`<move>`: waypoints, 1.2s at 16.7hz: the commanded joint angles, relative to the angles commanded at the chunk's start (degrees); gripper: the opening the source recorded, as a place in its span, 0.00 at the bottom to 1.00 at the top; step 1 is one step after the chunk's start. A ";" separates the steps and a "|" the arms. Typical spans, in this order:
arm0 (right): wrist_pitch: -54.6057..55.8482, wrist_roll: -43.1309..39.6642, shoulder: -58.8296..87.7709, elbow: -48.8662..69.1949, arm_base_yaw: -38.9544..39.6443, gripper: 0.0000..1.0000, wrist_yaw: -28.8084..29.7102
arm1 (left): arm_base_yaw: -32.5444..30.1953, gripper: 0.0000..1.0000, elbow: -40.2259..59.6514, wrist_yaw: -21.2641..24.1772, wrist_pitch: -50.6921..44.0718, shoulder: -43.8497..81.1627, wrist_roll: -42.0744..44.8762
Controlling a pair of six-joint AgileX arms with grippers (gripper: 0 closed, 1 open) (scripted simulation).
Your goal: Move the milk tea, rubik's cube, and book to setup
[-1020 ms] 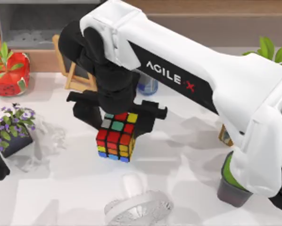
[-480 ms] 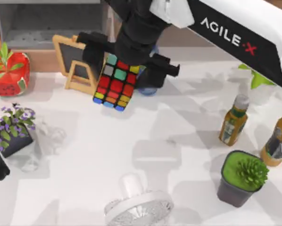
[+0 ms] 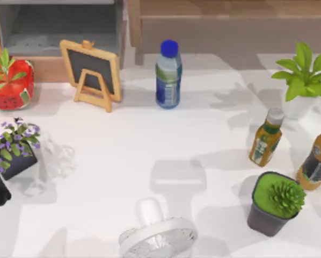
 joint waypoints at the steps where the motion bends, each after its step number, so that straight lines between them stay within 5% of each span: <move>1: 5.00 -2.93 -3.28 -2.79 -3.38 0.00 -0.68 | 0.00 1.00 0.00 0.00 0.00 0.00 0.00; 11: 34.38 -30.91 -16.83 -32.69 -33.23 0.00 -2.58 | 0.00 1.00 0.00 0.00 0.00 0.00 0.00; 20: 35.94 -33.77 -16.29 -35.10 -35.69 0.00 -2.39 | 0.00 1.00 0.00 0.00 0.00 0.00 0.00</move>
